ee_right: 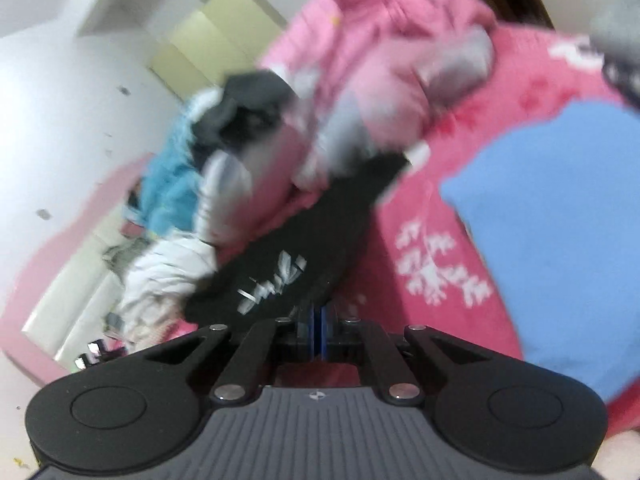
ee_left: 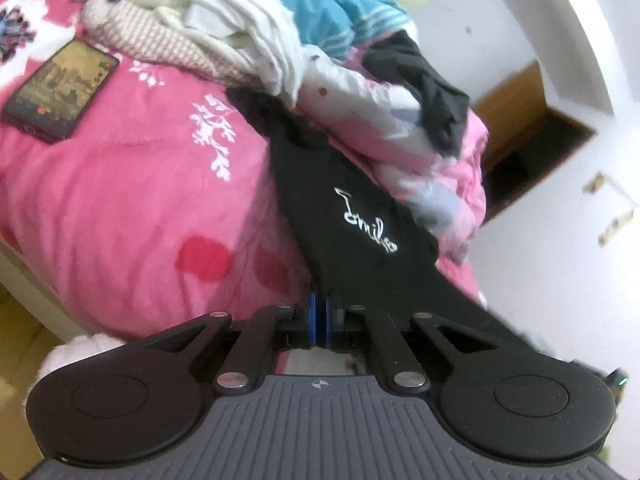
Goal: Fold clothes
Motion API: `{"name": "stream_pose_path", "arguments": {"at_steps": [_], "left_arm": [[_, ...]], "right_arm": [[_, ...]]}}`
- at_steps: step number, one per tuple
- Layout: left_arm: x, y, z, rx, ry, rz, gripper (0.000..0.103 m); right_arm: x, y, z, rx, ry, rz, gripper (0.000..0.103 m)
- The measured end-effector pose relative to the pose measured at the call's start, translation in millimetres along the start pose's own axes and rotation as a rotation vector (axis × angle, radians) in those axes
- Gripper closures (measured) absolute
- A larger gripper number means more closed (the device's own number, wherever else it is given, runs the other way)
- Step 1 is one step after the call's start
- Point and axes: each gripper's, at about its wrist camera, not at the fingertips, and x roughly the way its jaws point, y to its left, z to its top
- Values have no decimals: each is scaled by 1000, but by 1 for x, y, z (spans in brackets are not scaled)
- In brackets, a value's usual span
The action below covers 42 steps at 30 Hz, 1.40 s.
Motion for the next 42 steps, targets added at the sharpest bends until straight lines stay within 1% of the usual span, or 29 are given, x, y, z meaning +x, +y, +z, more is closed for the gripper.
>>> {"name": "stream_pose_path", "arguments": {"at_steps": [1, 3, 6, 7, 11, 13, 15, 18, 20, 22, 23, 24, 25, 26, 28, 30, 31, 33, 34, 36, 38, 40, 42], "left_arm": [[1, 0, -5, 10, 21, 13, 101], [11, 6, -18, 27, 70, 66, 101], [28, 20, -30, -4, 135, 112, 101], [29, 22, -31, -1, 146, 123, 101], [22, 17, -33, 71, 159, 155, 101], [24, 17, -36, 105, 168, 192, 101], [28, 21, -38, 115, 186, 223, 101], [31, 23, -41, 134, 202, 257, 101], [35, 21, -44, 172, 208, 278, 100], [39, 20, -48, 212, 215, 300, 94], [41, 21, -49, 219, 223, 317, 92], [41, 22, -50, 223, 230, 334, 91], [38, 24, -51, 219, 231, 346, 87], [35, 25, -53, 216, 233, 358, 87], [24, 27, -52, 205, 219, 379, 86], [7, 26, -48, 191, 166, 400, 86], [-3, 24, -45, 187, 131, 403, 85], [-17, 13, -38, 210, 41, 356, 82], [-20, 6, -34, 228, 3, 319, 79], [-12, -13, -26, 274, -40, 215, 78], [14, -31, -22, 318, -23, 127, 77], [45, -45, -25, 380, -1, 91, 77], [76, -57, -29, 438, 18, 68, 77]], "right_arm": [[-6, 0, -8, -13, 10, -15, 101], [-5, -11, -31, -9, 57, -71, 101], [16, -49, -63, 86, 147, -164, 100], [20, -59, -69, 129, 161, -171, 100], [5, -48, -69, 111, 130, -158, 100], [7, -46, -72, 99, 158, -159, 100], [18, -54, -85, 103, 215, -187, 100], [23, -63, -96, 120, 241, -206, 100], [23, -62, -95, 104, 238, -209, 99], [22, -59, -94, 72, 242, -223, 95], [20, -58, -93, 58, 246, -236, 92], [19, -57, -92, 52, 246, -251, 83], [15, -57, -92, 51, 239, -275, 74], [10, -57, -91, 52, 230, -300, 71], [-6, -54, -91, 15, 195, -389, 70], [-27, -42, -90, -47, 131, -475, 70], [-36, -34, -93, -71, 88, -500, 70], [-43, -11, -91, -141, 12, -495, 72], [-41, 2, -90, -186, -17, -467, 73], [-21, 34, -94, -313, -34, -366, 73], [14, 70, -104, -467, -24, -269, 73], [57, 104, -122, -620, -17, -202, 73], [101, 133, -147, -734, -19, -152, 73]]}}
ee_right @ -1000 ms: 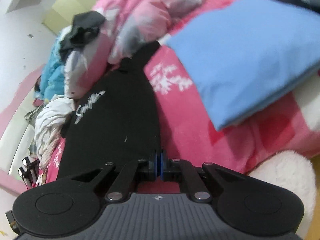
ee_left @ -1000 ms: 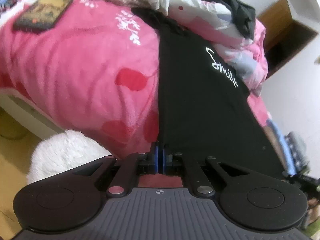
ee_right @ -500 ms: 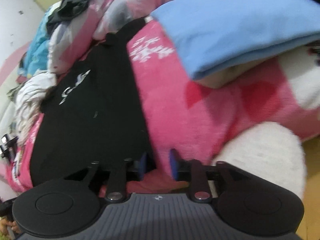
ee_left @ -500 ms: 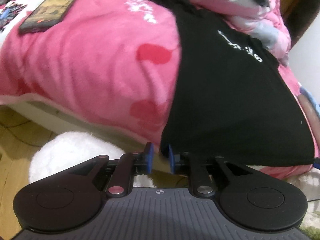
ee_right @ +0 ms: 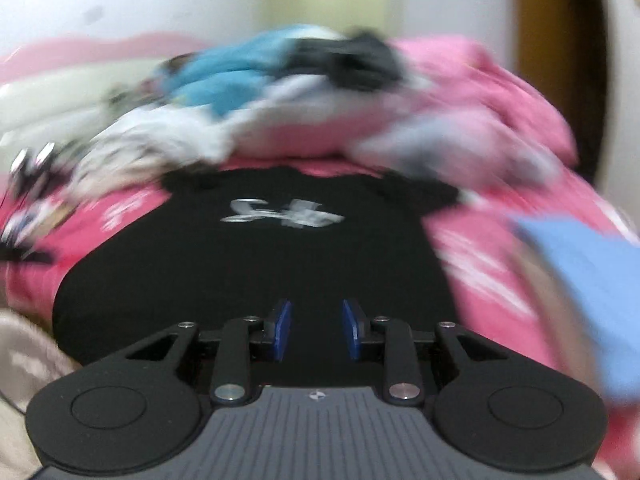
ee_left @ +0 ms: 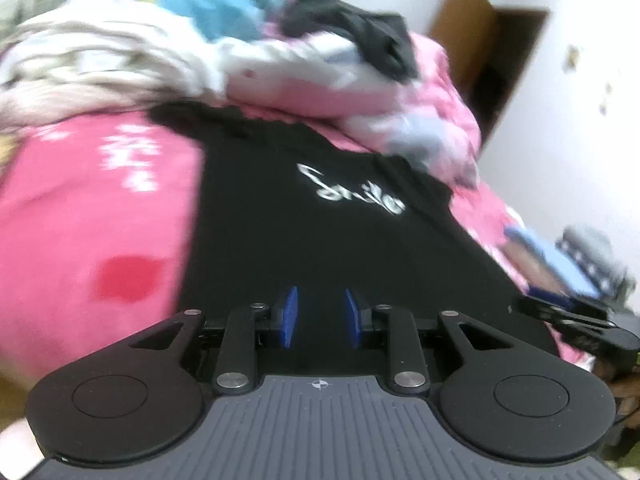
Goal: Fold clothes
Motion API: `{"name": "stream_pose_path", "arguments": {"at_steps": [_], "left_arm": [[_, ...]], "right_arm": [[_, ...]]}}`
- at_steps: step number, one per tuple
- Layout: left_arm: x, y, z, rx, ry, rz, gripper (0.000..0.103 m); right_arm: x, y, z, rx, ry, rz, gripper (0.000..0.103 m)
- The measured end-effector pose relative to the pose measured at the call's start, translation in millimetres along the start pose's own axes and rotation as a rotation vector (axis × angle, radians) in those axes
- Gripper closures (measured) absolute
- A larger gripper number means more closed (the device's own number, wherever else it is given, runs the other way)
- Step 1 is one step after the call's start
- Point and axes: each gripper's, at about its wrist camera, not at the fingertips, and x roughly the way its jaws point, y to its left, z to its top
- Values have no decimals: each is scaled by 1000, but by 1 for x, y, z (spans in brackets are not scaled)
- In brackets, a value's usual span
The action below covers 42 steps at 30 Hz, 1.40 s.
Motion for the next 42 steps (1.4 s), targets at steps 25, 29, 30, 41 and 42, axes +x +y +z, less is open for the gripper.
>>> {"name": "stream_pose_path", "arguments": {"at_steps": [25, 29, 30, 41, 42], "left_arm": [[133, 1, 73, 51, 28, 175, 78], [143, 35, 59, -2, 23, 283, 80], [135, 40, 58, -13, 12, 293, 80], [123, 37, 121, 52, -18, 294, 78], [135, 34, 130, 48, -8, 260, 78]], "right_arm": [[136, -75, 62, 109, 104, 117, 74], [187, -104, 46, 126, 212, 103, 79], [189, -122, 41, 155, 203, 112, 85], [166, -183, 78, 181, 177, -48, 89], [177, -169, 85, 163, 161, -2, 89]]}}
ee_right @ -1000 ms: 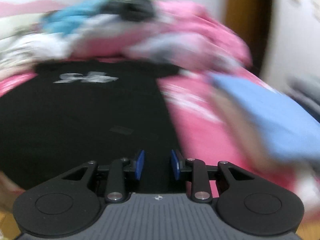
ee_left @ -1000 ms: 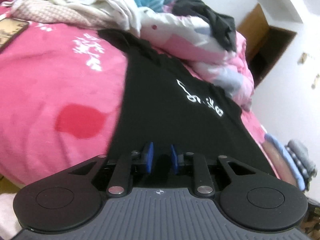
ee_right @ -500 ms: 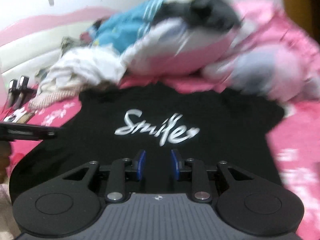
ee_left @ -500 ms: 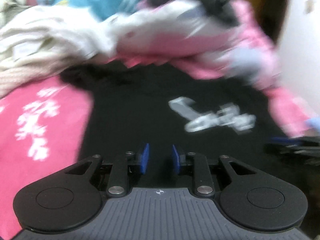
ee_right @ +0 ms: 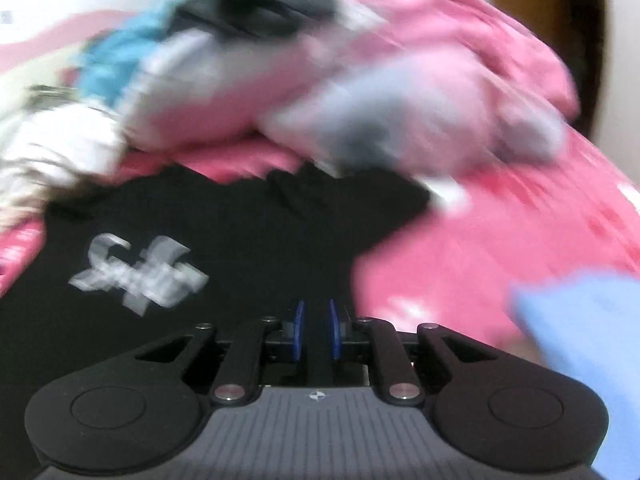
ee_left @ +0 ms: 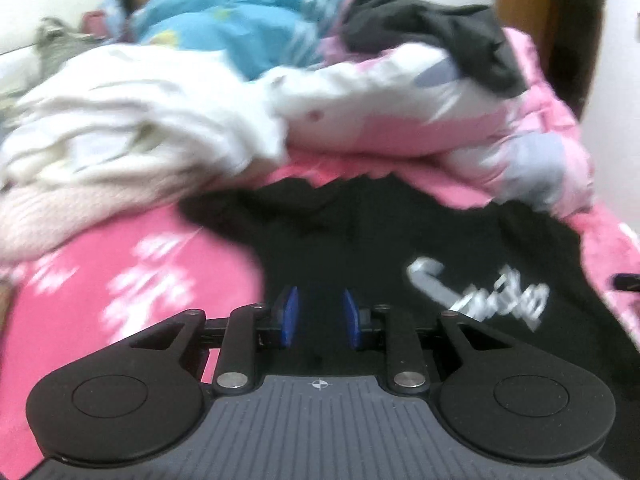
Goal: Fold clothes
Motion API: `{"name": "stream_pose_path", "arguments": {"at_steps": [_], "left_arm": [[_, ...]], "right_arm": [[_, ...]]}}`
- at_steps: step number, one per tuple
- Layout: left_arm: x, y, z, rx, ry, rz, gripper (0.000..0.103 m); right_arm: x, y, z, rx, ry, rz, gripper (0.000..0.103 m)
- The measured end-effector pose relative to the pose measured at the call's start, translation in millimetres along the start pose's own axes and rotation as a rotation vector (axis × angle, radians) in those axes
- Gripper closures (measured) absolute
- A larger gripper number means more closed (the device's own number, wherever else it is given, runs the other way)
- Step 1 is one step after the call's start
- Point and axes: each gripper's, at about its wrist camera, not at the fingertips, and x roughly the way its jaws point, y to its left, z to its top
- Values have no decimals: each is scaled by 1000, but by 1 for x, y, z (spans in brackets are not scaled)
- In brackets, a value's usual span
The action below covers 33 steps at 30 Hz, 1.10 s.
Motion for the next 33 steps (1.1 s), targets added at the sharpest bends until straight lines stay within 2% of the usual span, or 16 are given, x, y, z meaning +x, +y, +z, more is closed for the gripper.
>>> {"name": "stream_pose_path", "arguments": {"at_steps": [2, 3, 5, 7, 10, 12, 15, 18, 21, 22, 25, 28, 30, 31, 33], "left_arm": [[27, -13, 11, 8, 15, -25, 78], [42, -19, 15, 16, 21, -27, 78], [73, -30, 16, 54, 12, 28, 77], [99, -30, 10, 67, 10, 107, 77], [116, -11, -1, 8, 12, 160, 73], [113, 2, 0, -44, -10, 159, 73], [108, 17, 1, -104, -37, 203, 74], [105, 33, 1, -203, -39, 158, 75], [99, 29, 2, -167, -55, 176, 75], [98, 27, 2, -154, -59, 181, 74], [101, 26, 3, -135, -50, 190, 74], [104, 30, 2, -153, -45, 186, 74], [104, 32, 2, -160, -44, 186, 74], [104, 32, 1, -163, -43, 186, 74], [105, 32, 1, -164, -41, 184, 74]], "right_arm": [[29, 29, 16, -35, -5, 99, 89], [44, 38, 20, -48, 5, 121, 89], [77, 50, 26, -54, 35, 146, 89], [106, 47, 26, -31, 69, 143, 89], [125, 16, 16, 73, 90, 147, 94], [126, -15, 11, 184, 94, 146, 95], [117, -61, 15, 304, 76, 37, 93], [100, -91, 22, 369, 49, -63, 91], [83, -72, 35, 287, 2, -42, 91], [81, -63, 37, 251, 3, -10, 91], [96, -29, 40, 134, 46, 91, 91], [129, -20, 37, 59, 104, 82, 91], [148, -31, 35, 40, 121, 47, 97], [152, -43, 37, 82, 106, 68, 97], [148, -70, 50, 211, 56, -4, 93]]}}
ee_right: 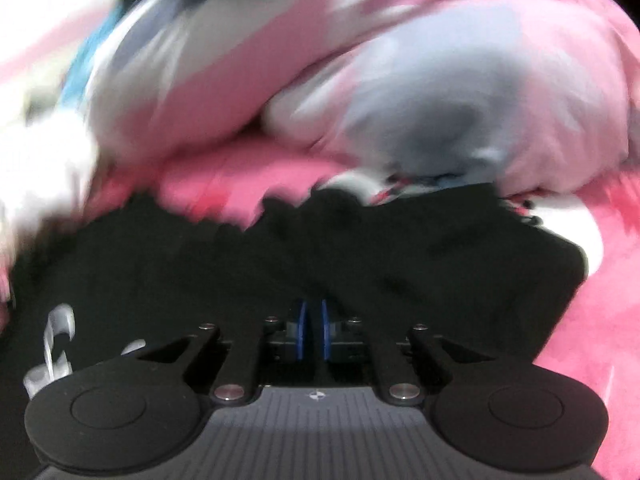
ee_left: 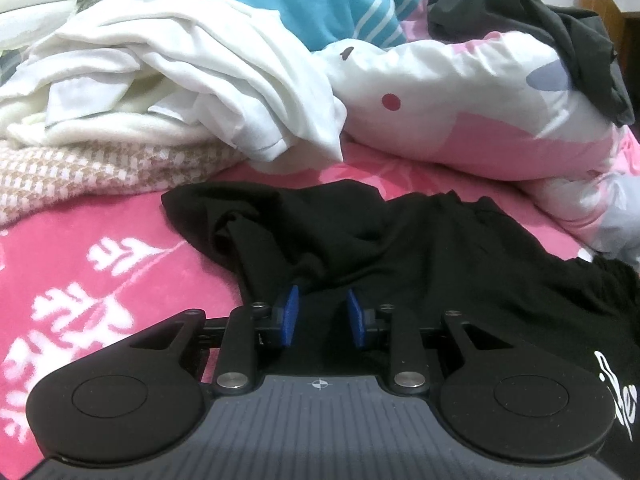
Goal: Fold clothes
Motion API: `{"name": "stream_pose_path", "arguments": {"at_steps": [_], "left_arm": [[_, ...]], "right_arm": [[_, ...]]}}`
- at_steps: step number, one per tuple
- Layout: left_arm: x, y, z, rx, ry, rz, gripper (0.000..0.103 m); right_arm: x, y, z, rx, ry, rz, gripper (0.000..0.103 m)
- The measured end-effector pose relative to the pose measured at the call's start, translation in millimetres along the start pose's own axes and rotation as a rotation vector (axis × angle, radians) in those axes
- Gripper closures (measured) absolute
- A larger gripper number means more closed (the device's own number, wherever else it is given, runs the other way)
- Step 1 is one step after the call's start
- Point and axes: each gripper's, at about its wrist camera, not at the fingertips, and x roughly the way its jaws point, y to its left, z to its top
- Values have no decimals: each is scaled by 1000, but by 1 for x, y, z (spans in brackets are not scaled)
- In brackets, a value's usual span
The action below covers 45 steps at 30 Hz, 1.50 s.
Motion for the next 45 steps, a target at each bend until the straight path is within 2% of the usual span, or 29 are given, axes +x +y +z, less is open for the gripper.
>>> {"name": "stream_pose_path", "arguments": {"at_steps": [3, 5, 6, 7, 8, 9, 11, 13, 15, 16, 17, 19, 21, 23, 26, 28, 33, 35, 36, 39, 41, 45], "left_arm": [[1, -1, 0, 3, 1, 1, 74], [0, -1, 1, 4, 1, 2, 74], [1, -1, 1, 4, 1, 2, 74], [1, -1, 1, 4, 1, 2, 74], [1, -1, 1, 3, 0, 2, 74], [0, -1, 1, 4, -1, 2, 74], [0, -1, 0, 4, -1, 2, 74], [0, -1, 0, 4, -1, 2, 74], [0, -1, 0, 4, -2, 1, 74], [1, -1, 0, 3, -2, 0, 74], [1, 0, 0, 2, -3, -1, 74], [1, 0, 0, 0, -3, -3, 74], [1, 0, 0, -2, -2, -4, 74], [1, -1, 0, 0, -2, -2, 74], [1, -1, 0, -1, -1, -2, 74], [1, 0, 0, -3, 0, -3, 74], [1, 1, 0, -10, 0, -9, 74], [1, 1, 0, -10, 1, -10, 74], [1, 0, 0, -8, 1, -8, 74], [1, -1, 0, -1, 1, -3, 74], [1, 0, 0, -2, 0, -3, 74], [1, 0, 0, -7, 1, -8, 74]], "right_arm": [[-24, -34, 19, 138, -95, -25, 90], [-43, -54, 26, 222, -133, -6, 77], [-46, -63, 29, 258, -130, -23, 61], [-47, -73, 31, 292, -123, -45, 53], [-48, -82, 34, 327, -116, -67, 49], [-49, -91, 36, 361, -109, -90, 47], [-37, -105, 35, 430, -26, -109, 46], [-20, -111, 34, 450, 43, -90, 45], [-11, -106, 33, 425, 40, -77, 47], [-10, -101, 34, 398, 31, -62, 76], [-8, -96, 34, 371, 22, -48, 100], [-17, -84, 37, 332, -23, -74, 100], [-41, -76, 38, 294, -123, -139, 100], [-60, -84, 34, 328, -175, -225, 100], [-58, -104, 22, 384, -133, -324, 100], [-50, -116, 14, 439, -92, -356, 100], [-43, -125, 9, 427, -105, -536, 96], [-56, -122, 11, 426, -150, -542, 87], [-62, -121, 13, 426, -174, -543, 87], [-70, -100, 19, 345, -184, -377, 87], [-60, -76, 22, 249, -130, -210, 87], [-31, -23, 25, 87, -9, -19, 87]]}}
